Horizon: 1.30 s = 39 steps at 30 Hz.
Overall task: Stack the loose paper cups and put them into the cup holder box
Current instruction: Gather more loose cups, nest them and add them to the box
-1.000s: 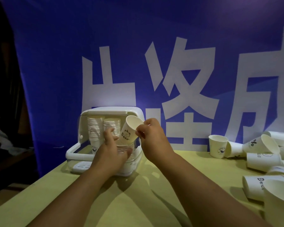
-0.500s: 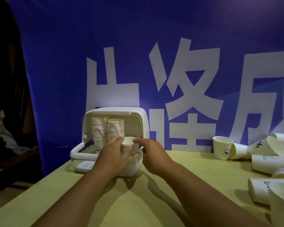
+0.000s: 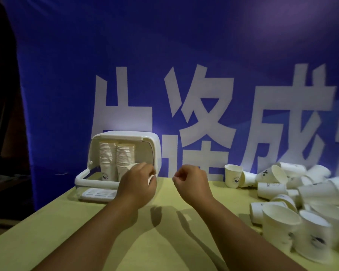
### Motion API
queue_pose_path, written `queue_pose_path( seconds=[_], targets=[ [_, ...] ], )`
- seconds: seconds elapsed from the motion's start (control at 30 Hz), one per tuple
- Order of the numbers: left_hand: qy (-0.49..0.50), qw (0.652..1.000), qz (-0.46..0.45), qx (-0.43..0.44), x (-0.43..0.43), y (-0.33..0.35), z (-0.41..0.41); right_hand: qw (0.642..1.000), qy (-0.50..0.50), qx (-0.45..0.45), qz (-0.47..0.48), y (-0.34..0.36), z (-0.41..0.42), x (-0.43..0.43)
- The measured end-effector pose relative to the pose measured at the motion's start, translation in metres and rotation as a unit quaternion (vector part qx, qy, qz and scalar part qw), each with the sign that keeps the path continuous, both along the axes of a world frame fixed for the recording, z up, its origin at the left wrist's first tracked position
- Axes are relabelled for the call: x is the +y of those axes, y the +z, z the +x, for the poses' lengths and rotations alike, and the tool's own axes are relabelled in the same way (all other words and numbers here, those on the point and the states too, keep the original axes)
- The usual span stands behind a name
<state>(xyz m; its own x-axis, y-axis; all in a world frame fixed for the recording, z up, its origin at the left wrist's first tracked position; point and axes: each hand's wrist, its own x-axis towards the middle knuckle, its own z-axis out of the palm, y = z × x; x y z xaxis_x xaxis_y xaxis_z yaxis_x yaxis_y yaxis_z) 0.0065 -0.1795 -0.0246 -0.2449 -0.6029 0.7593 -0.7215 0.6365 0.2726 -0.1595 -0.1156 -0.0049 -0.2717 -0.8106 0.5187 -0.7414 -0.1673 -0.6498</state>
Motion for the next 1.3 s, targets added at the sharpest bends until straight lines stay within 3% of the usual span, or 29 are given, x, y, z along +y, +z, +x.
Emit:
queue_pose_path(
  seconds=[0.17, 0.4, 0.5, 0.57, 0.67, 0.93, 1.1, 1.17, 1.3],
  targets=[
    [-0.062, 0.987, 0.139, -0.051, 0.048, -0.005, -0.044, 0.999, -0.042, 0.014, -0.014, -0.002, -0.051, 0.080],
    [-0.126, 0.965, 0.222, -0.055, 0.123, -0.015, -0.125, 0.980, -0.143, 0.113, -0.077, -0.012, -0.105, 0.171],
    [-0.154, 0.953, 0.257, -0.057, 0.142, -0.018, -0.152, 0.954, -0.189, 0.232, 0.005, -0.014, -0.125, 0.194],
    [-0.164, 0.948, 0.267, -0.065, 0.150, -0.021, -0.167, 0.944, -0.193, 0.259, 0.063, -0.019, -0.138, 0.204],
    [-0.166, 0.946, 0.264, -0.092, 0.156, -0.029, -0.186, 0.944, -0.199, 0.256, 0.061, -0.041, -0.152, 0.213],
    [-0.155, 0.945, 0.266, -0.107, 0.136, -0.033, -0.231, 0.940, -0.269, 0.193, -0.079, -0.068, -0.166, 0.197],
    [-0.230, 0.921, 0.307, -0.064, 0.121, -0.039, -0.261, 0.946, -0.272, 0.160, -0.079, -0.071, -0.180, 0.188],
    [-0.223, 0.928, 0.292, -0.058, 0.120, -0.040, -0.263, 0.950, -0.264, 0.147, -0.080, -0.072, -0.183, 0.186],
    [-0.153, 0.953, 0.230, -0.125, 0.114, -0.037, -0.240, 0.955, -0.249, 0.134, -0.094, -0.070, -0.178, 0.190]
  ],
)
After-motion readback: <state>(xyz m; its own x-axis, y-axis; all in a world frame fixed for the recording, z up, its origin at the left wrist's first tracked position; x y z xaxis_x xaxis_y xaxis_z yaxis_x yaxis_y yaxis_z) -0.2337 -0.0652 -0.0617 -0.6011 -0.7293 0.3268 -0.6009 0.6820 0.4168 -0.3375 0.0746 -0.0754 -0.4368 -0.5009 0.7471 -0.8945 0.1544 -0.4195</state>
